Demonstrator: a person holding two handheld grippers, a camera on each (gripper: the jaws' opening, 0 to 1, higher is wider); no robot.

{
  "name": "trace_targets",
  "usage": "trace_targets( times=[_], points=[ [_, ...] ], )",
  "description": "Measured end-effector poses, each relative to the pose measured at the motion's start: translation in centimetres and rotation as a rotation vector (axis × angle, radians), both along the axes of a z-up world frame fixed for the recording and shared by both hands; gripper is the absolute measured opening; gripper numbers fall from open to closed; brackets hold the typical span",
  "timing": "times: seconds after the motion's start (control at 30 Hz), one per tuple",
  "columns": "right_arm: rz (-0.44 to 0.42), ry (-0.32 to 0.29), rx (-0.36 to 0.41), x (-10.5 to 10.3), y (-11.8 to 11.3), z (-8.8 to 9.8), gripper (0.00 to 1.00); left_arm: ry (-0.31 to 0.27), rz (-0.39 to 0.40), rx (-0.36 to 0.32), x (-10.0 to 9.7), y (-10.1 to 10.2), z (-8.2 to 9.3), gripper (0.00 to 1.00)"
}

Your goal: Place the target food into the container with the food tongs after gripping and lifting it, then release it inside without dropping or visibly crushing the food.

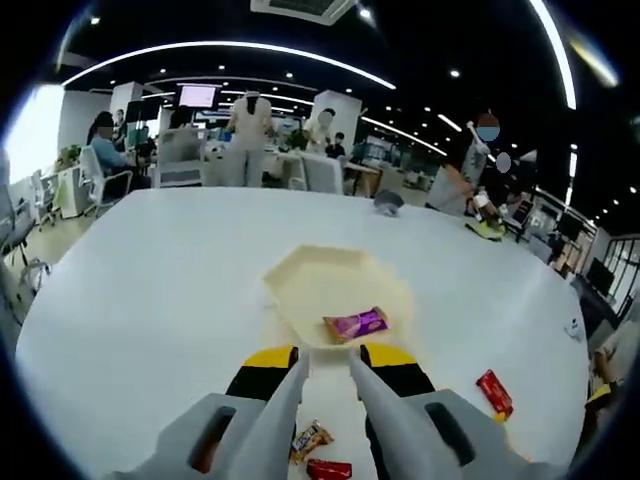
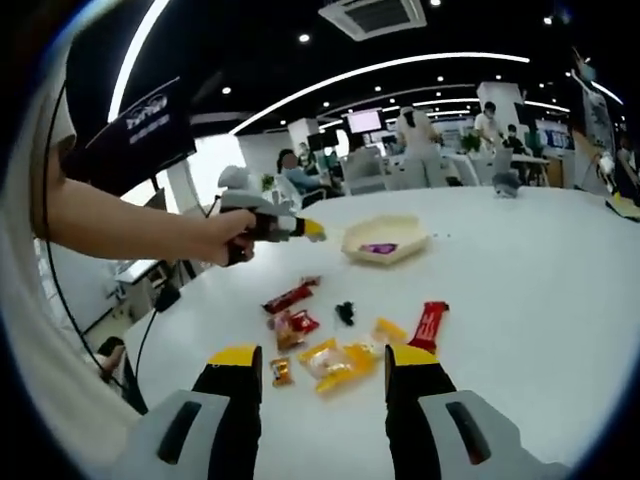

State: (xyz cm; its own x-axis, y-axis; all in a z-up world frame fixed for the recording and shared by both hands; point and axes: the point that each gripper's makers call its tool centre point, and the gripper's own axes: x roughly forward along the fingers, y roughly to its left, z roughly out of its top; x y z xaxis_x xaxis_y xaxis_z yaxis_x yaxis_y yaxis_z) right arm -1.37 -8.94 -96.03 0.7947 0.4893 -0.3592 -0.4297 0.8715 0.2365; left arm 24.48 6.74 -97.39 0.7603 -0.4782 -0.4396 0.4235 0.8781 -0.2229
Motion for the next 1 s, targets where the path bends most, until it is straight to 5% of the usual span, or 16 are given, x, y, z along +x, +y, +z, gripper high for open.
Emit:
trace_targets(
  times=[0.4, 1.0],
  points=[
    [0.042, -0.02, -0.031, -1.3, 1.3, 0.4, 0.48, -0.039, -0.119, 0.042, -2.9, 0.3, 1.7, 0.23],
    [0.091, 0.023, -0.077, -2.7, 2.6, -0.9, 0.46, -0.017, -0.164, 0.047, -6.1, 2.0, -0.1, 0.23]
  ],
)
